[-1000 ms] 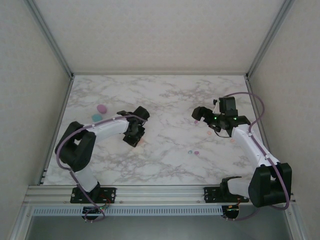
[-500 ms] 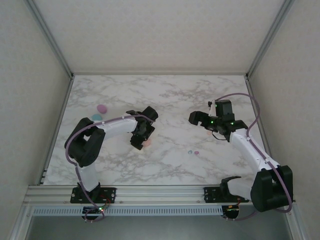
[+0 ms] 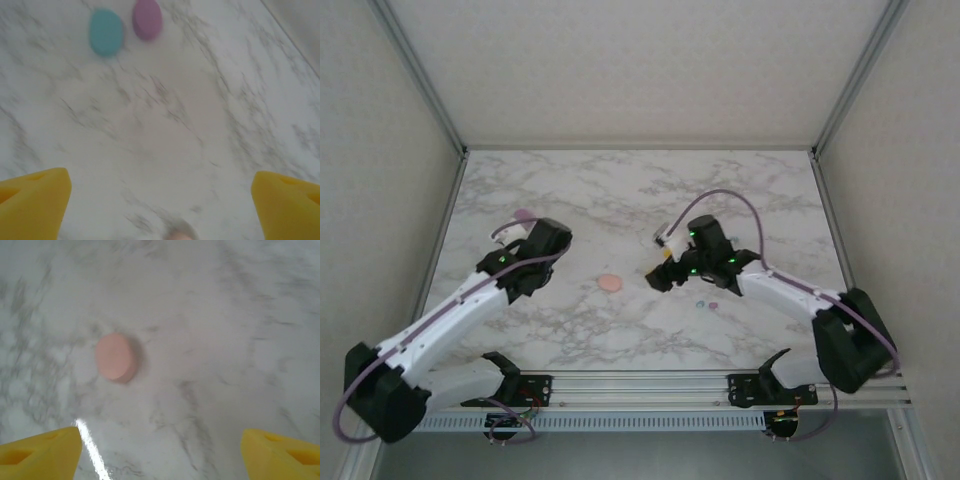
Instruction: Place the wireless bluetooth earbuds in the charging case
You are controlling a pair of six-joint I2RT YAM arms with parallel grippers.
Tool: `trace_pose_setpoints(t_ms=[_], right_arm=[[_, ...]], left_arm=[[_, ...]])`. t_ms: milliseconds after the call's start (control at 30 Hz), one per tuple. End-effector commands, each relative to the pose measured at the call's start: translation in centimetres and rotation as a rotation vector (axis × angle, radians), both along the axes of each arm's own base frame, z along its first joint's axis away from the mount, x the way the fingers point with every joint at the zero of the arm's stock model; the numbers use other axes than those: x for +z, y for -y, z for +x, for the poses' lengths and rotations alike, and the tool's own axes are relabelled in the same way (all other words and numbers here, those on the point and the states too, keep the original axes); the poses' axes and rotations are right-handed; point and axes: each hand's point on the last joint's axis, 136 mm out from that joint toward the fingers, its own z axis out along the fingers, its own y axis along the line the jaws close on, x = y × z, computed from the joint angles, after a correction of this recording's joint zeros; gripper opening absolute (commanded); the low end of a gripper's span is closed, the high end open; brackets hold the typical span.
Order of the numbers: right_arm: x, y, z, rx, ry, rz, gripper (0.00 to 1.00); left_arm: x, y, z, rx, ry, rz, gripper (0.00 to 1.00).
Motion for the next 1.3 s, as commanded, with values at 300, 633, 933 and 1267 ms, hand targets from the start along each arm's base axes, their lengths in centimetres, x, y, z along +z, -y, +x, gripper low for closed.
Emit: trace_pose_setpoints(t_ms=[300, 633, 933, 1267], right_arm=[[-6.1, -8.3, -0.5, 0.372, 0.192, -0.135, 0.80], [-8.0, -10.1, 0.0, 0.390, 0.194, -0.107, 0.67], [-8.9, -10.4, -0.2, 0.399, 0.182, -0.114, 0.60], [-9.2, -10.5, -0.3, 0.408, 0.177, -0.111, 0.51]], left_arm=[[3.1, -5.4, -2.5, -0.098, 0.243, 0.311, 1.00], [3.0, -5.3, -2.8, -0.177, 0.290, 0.375, 1.00], [2.3, -5.5, -2.6, -0.154, 0.264, 0.378, 1.00], [2.0, -5.7, -2.7, -0.143, 0.247, 0.383, 1.00]])
